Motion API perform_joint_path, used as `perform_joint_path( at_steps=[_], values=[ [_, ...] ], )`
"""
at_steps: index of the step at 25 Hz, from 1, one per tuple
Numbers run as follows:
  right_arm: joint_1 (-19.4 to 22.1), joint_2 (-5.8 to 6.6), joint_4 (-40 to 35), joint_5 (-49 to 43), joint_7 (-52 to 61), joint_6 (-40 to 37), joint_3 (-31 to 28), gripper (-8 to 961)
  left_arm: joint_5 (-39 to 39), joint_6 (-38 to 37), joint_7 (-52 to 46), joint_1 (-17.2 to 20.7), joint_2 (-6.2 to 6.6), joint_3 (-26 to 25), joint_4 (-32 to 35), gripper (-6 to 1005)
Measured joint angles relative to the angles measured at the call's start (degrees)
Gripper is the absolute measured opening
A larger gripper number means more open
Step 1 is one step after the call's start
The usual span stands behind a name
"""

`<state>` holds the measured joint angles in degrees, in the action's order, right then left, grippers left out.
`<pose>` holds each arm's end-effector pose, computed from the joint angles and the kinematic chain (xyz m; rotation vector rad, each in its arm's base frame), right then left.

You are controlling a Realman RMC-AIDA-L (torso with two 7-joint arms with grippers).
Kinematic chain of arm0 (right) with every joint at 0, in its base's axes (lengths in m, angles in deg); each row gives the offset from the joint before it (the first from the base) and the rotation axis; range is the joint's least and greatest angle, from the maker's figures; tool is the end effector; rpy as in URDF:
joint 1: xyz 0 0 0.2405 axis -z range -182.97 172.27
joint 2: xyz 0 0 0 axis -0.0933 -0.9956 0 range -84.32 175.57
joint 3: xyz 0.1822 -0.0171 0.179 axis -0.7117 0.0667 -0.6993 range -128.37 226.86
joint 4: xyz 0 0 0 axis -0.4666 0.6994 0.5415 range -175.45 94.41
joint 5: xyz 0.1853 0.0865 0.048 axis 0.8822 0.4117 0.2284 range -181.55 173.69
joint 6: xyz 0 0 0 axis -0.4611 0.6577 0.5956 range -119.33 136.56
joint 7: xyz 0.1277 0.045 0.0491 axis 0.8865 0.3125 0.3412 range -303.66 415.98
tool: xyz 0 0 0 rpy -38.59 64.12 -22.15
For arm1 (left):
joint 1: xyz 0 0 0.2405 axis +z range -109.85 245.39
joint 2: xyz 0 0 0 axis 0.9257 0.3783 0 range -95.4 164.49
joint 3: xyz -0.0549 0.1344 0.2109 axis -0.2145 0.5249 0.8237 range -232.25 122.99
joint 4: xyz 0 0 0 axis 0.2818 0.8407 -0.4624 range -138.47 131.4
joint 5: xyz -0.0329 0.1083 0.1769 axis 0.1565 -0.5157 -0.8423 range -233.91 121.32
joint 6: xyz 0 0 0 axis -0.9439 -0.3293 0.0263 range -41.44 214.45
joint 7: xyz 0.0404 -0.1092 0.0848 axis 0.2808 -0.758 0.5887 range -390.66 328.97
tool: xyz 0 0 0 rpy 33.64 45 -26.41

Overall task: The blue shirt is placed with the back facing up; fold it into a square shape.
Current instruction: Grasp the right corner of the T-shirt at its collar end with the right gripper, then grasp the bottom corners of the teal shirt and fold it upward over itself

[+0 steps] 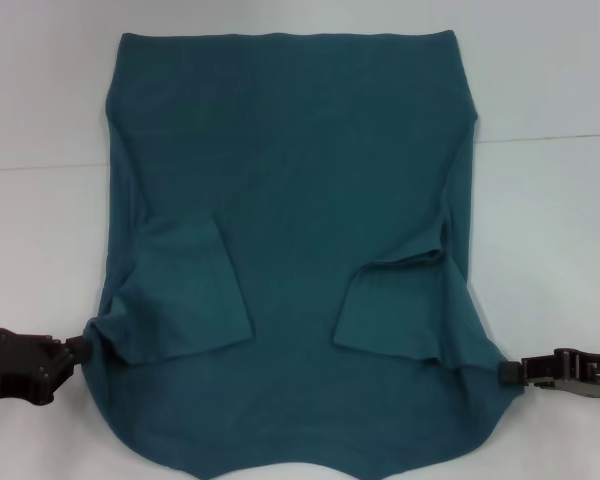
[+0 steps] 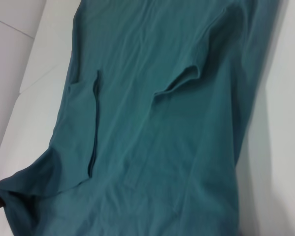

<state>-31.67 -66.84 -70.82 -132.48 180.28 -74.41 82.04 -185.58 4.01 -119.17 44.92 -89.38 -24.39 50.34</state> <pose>0.3514 0.3016 0.0239 -2.1594 1.8959 0.5085 -0.3218 0.3111 0.0296 -2.4539 -0.8702 -0.3582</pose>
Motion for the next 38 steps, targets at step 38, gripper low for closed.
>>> perform_joint_path(
  at_steps=[38],
  values=[
    [10.22,-0.15,-0.76,0.5,-10.76,-10.02,-16.01,32,0.01,-7.61,-4.43,4.39,0.11,-2.13,4.72,-1]
  ],
)
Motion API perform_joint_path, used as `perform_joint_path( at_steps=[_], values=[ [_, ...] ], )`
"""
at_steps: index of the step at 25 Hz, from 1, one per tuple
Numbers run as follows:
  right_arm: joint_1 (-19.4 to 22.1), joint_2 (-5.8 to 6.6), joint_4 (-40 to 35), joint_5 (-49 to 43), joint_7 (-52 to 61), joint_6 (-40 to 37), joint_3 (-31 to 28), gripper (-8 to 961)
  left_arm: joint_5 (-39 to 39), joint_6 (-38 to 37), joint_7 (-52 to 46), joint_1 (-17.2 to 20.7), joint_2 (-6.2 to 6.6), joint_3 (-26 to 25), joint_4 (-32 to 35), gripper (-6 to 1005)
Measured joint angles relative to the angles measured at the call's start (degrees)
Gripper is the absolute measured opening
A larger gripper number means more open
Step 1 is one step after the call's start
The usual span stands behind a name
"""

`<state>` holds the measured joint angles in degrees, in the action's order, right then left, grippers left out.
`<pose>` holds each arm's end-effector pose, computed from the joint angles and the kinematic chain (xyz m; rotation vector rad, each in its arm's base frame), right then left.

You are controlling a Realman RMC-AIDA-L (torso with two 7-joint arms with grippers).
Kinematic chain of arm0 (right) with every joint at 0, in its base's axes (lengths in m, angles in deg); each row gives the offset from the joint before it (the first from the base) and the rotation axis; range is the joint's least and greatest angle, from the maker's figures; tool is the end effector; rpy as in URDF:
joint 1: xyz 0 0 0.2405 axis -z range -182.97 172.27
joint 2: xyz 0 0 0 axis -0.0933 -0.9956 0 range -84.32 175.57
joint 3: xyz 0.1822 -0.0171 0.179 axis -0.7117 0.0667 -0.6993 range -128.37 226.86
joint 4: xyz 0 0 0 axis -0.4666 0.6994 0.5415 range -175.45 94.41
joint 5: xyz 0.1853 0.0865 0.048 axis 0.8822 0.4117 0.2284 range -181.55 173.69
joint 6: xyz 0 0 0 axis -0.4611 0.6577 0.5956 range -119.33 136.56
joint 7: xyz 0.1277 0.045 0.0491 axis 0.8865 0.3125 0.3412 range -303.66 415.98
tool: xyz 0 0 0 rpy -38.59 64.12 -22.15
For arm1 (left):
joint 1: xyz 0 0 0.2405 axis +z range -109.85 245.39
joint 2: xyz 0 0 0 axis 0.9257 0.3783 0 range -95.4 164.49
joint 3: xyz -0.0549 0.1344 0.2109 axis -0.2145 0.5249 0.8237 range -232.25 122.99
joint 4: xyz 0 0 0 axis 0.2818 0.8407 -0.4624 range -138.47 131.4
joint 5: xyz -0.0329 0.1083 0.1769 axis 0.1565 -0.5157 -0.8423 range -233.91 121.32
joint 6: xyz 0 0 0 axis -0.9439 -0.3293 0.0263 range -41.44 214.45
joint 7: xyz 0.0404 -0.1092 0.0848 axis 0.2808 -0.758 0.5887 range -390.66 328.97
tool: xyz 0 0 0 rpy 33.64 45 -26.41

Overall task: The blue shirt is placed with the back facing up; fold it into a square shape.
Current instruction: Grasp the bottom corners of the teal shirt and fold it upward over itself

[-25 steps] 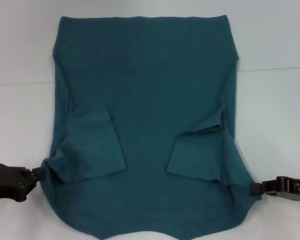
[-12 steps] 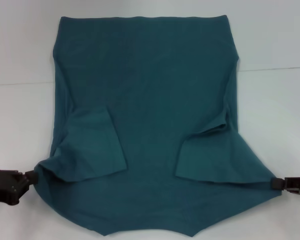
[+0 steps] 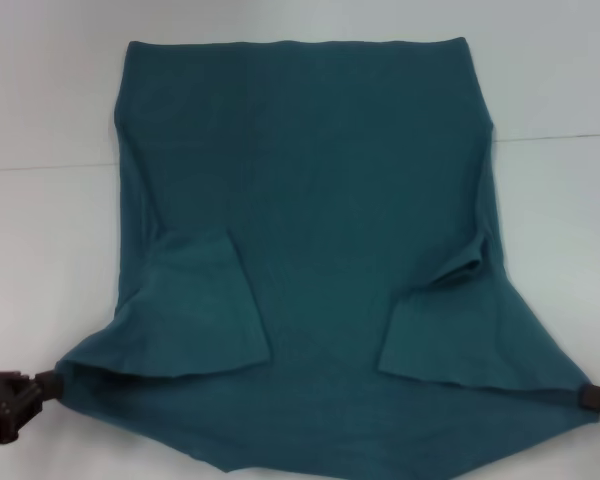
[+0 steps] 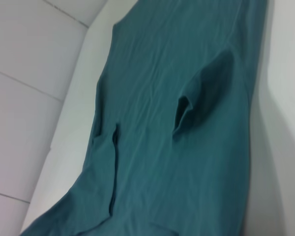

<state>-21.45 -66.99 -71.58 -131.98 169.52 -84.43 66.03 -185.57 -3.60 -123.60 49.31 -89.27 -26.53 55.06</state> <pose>0.3870 0.2331 0.0528 -2.0151 1.8544 0.8007 -0.3320 0.2799 0.0466 -2.4395 -0.9958 -0.4007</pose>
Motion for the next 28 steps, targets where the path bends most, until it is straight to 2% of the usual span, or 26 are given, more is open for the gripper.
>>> perform_joint_path(
  at_steps=[6,16,28],
  values=[
    [3.13,0.6,0.0,0.0,-1.54,-2.17,-2.0,33,-0.01,-6.65,0.0,1.92,0.03,-3.61,0.6,-2],
    [5.99,2.27,-0.44,-0.35,-3.05,-3.79,-3.12,33,-0.01,-12.92,0.64,6.06,-0.53,-4.19,-0.01,-1],
    [8.54,2.53,-1.73,-0.4,-5.5,-5.92,-4.31,32,-0.01,-17.81,4.35,8.91,-0.65,-7.38,-3.07,-1]
  ],
)
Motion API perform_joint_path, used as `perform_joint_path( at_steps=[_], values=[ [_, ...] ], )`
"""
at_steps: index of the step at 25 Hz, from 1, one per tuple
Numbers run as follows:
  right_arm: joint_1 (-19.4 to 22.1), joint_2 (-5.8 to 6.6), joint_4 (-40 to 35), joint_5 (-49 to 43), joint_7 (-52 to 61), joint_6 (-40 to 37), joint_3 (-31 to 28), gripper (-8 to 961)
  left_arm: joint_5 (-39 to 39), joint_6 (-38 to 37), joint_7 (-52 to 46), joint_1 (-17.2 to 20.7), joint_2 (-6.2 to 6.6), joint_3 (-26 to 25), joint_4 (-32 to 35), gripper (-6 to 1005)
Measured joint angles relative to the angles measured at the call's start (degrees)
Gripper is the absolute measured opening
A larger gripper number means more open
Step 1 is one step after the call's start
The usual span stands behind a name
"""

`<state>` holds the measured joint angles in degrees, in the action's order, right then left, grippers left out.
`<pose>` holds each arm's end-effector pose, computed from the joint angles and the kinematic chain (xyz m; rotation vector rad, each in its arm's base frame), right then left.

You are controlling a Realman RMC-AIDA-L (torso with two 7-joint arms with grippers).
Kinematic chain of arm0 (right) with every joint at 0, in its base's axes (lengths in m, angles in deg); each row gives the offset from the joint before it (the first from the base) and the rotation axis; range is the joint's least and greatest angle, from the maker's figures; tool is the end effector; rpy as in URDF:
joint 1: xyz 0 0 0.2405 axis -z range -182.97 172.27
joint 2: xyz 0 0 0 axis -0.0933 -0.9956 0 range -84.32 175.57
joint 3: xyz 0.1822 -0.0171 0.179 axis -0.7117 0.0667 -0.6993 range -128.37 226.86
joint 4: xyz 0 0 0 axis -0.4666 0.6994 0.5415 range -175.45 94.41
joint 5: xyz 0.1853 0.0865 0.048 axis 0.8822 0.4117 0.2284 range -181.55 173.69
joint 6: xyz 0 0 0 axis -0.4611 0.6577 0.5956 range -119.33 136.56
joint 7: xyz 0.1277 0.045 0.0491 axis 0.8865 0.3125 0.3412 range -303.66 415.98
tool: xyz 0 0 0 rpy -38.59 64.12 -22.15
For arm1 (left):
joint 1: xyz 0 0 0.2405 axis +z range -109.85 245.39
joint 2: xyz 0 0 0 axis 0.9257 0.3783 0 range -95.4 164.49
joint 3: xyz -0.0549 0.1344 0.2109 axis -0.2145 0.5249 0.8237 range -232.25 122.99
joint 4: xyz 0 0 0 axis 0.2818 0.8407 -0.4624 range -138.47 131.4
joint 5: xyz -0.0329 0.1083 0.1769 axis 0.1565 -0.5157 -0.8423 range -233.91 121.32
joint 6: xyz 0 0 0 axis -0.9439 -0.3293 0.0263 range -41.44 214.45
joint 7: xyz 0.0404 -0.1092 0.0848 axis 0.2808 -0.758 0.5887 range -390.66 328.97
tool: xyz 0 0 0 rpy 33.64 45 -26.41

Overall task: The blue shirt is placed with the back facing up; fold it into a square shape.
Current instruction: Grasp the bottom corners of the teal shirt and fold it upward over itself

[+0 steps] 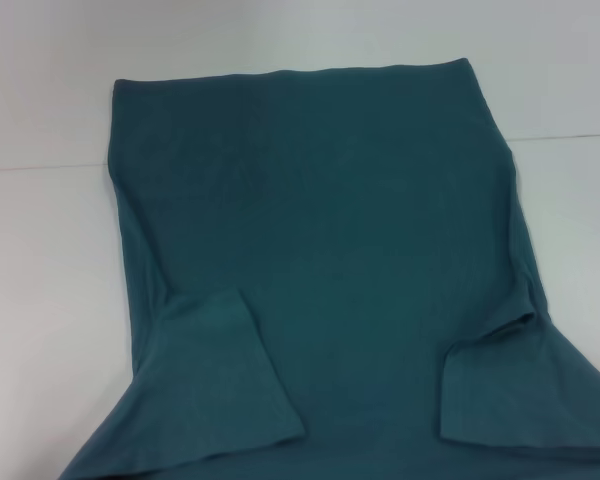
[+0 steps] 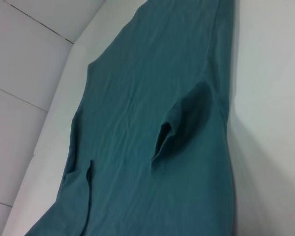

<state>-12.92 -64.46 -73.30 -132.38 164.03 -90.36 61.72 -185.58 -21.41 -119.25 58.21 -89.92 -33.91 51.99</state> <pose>0.4155 0.1709 0.0843 -1.9466 1.8135 0.7895 -0.3457 0.1903 0.0386 -2.5092 -1.1825 -0.6491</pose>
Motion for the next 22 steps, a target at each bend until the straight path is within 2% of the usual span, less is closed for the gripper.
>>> perform_joint_path(
  at_steps=[10,15,18,22],
  values=[
    [2.17,-0.22,0.0,-0.09,-1.02,-1.17,-0.7,32,-2.16,-1.22,1.09,1.03,0.02,-0.98,-0.47,-2],
    [3.1,-0.13,-0.01,-0.09,-1.68,-2.69,-3.41,32,-2.28,-2.22,1.51,1.04,0.12,-1.74,-0.49,-2],
    [2.29,0.04,-0.06,-0.08,-1.53,-2.97,-4.42,32,-2.27,-1.99,1.5,-0.26,0.29,-1.74,-0.73,-2],
    [-0.92,-0.07,-0.08,-0.05,-0.91,-2.2,-5.09,32,-1.63,-0.95,0.7,-3.31,0.52,-1.79,-1.25,-2]
  ],
)
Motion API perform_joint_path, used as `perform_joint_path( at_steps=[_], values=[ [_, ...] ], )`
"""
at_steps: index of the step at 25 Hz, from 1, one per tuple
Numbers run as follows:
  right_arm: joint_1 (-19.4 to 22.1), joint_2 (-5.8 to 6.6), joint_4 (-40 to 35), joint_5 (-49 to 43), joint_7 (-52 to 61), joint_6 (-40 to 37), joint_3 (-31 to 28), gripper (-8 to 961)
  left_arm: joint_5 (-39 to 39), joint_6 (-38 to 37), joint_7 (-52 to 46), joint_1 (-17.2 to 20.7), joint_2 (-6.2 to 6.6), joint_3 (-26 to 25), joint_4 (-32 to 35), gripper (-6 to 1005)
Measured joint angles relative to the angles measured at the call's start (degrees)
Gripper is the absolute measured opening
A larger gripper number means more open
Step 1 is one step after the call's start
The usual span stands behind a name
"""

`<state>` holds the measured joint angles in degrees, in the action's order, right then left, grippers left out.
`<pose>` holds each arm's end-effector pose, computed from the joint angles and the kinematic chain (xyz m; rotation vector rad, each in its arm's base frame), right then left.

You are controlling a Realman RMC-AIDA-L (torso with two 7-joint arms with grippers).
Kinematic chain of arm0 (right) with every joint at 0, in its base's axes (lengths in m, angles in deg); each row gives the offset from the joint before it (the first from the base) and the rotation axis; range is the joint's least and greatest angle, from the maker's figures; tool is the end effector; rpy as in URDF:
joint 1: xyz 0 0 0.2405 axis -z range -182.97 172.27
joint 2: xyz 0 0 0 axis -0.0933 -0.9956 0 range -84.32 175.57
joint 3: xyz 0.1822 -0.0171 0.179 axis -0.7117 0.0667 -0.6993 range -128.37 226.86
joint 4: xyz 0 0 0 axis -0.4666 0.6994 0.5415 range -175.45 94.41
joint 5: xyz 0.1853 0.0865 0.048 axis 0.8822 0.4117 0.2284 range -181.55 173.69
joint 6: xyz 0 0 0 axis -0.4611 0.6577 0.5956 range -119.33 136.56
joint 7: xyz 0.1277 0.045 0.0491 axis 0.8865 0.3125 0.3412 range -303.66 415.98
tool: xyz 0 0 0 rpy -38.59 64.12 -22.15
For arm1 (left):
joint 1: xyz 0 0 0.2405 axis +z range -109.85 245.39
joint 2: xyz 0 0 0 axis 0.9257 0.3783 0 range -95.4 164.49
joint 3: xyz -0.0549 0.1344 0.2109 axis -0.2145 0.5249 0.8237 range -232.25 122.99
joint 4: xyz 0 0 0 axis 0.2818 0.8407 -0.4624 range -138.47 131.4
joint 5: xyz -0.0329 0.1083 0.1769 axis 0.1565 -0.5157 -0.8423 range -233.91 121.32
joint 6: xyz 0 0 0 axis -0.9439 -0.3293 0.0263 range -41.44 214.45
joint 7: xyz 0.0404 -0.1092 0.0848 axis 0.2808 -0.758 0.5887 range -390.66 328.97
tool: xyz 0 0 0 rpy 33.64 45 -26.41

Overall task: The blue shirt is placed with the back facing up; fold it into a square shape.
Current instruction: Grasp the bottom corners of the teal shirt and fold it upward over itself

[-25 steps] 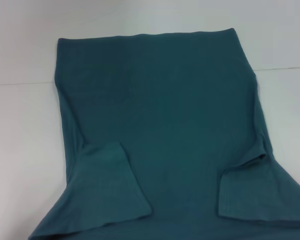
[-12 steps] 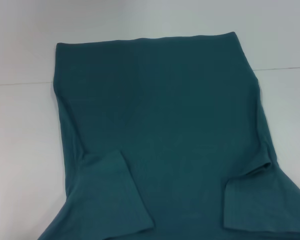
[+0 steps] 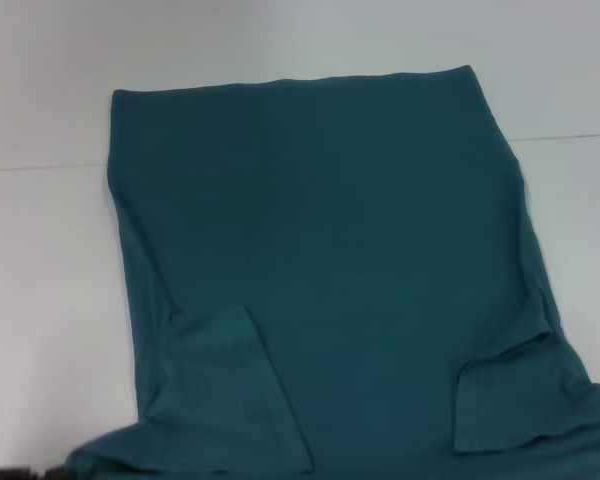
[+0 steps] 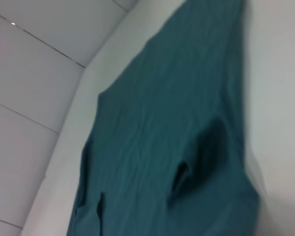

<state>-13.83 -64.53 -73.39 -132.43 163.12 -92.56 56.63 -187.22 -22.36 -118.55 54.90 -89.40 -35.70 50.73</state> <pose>0.4110 0.1754 0.0930 -1.9223 1.7562 0.8810 -0.3386 0.2041 0.0392 -2.5503 -1.1394 -0.6668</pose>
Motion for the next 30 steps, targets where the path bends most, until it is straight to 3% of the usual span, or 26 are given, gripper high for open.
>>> perform_joint_path(
  at_steps=[5,15,25,30],
  values=[
    [-5.62,-0.08,-0.01,0.07,1.65,3.11,-0.06,32,0.28,3.43,-1.49,-5.71,0.89,-0.89,-2.23,-1],
    [-17.69,-0.19,0.7,0.37,2.72,14.4,0.07,31,0.73,16.01,-3.3,-18.37,4.72,-1.33,-8.85,-1],
    [-25.9,-3.25,1.29,4.73,-2.37,30.2,1.21,31,6.61,36.2,-3.4,-24.94,5.08,-0.99,-14.24,-2],
    [-28.16,-4.01,3.63,8.32,-6.98,37.2,1.54,31,9.73,42.34,-2.67,-27.0,5.21,-0.8,-15.99,-2]
  ],
)
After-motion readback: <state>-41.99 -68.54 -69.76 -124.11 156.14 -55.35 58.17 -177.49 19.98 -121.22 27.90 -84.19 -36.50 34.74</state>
